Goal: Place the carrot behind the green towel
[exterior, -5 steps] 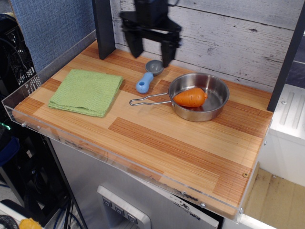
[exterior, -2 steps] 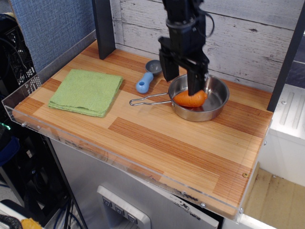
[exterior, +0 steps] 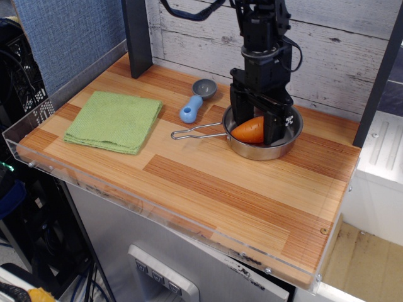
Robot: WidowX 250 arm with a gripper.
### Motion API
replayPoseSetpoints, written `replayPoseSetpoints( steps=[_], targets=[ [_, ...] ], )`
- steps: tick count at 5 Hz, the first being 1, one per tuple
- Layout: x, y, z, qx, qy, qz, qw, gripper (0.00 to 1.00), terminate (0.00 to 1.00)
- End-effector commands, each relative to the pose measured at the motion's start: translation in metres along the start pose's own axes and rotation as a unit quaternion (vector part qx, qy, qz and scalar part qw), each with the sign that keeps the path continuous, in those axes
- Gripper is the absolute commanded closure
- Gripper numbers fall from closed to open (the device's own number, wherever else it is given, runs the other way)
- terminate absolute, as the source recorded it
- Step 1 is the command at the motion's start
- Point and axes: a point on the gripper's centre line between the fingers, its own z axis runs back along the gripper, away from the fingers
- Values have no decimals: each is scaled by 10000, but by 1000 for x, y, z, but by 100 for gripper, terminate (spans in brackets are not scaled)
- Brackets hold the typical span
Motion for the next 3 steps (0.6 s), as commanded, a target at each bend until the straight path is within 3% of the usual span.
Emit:
replayPoseSetpoints(
  steps=[1, 2, 3],
  targets=[
    [2, -2, 4, 13, -179, -28, 9998, 0, 0],
    [-1, 2, -3, 92, -13, 143, 9999, 100, 0],
    [-4, 5, -7, 157, 67, 213, 9996, 100, 0]
  ],
)
